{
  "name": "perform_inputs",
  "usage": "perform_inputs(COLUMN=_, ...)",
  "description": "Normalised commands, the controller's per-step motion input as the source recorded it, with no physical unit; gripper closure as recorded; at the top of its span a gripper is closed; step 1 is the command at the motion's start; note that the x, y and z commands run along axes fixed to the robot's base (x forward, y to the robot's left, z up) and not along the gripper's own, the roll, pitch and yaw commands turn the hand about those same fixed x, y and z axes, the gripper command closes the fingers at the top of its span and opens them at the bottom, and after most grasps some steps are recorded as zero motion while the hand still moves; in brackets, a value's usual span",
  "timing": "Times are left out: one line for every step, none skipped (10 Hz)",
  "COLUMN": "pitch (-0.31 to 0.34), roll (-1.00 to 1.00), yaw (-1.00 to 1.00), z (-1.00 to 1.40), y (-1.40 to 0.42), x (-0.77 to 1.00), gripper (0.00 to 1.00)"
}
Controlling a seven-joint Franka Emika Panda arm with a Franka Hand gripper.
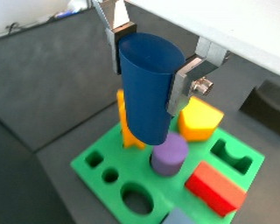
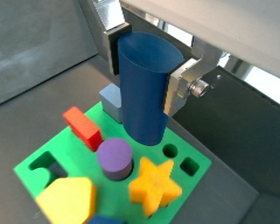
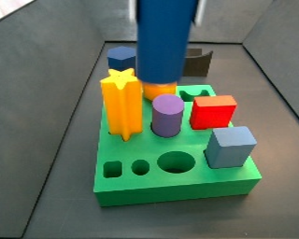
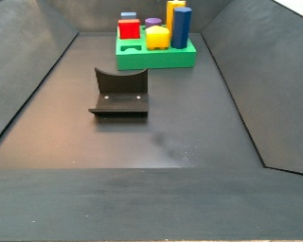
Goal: Pick up the oval object. Move up. Place the oval object on the fixture. Regrasp the oval object. Move to above the board. Insert the oval object.
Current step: Insert the oval object.
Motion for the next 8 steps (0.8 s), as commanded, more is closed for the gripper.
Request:
perform_inputs(pitch=-0.011, roll=0.07, yaw=0.24, z=-0.48, y=-0.72, x=0.24, gripper=1.0)
perform_inputs(pitch=-0.1, roll=0.05, yaw=0.19, z=-0.53, y=-0.53, x=0.11, gripper=1.0)
perform_inputs(pitch=-0.144, roll=-0.04, yaw=0.2, z=-0.65, y=-0.12, x=0.13, gripper=1.0)
perform_inputs(pitch=-0.171, roll=0.0, yaw=0.22, z=-0.73, y=-0.14, x=0.0, gripper=1.0)
perform_inputs(pitch=-0.194, roll=0.0, yaw=0.21, z=-0.73, y=-0.15, x=0.0, gripper=1.0)
perform_inputs(pitch=-0.169, roll=0.0, yaw=0.26, z=-0.77, y=-0.07, x=0.02, gripper=1.0)
perform_inputs(pitch=-0.141, roll=0.01, yaw=0.28, z=-0.72, y=-0.04, x=0.03, gripper=1.0)
perform_inputs(pitch=-0.129, roll=0.0, yaw=0.28, z=-0.68, y=-0.04, x=0.15, gripper=1.0)
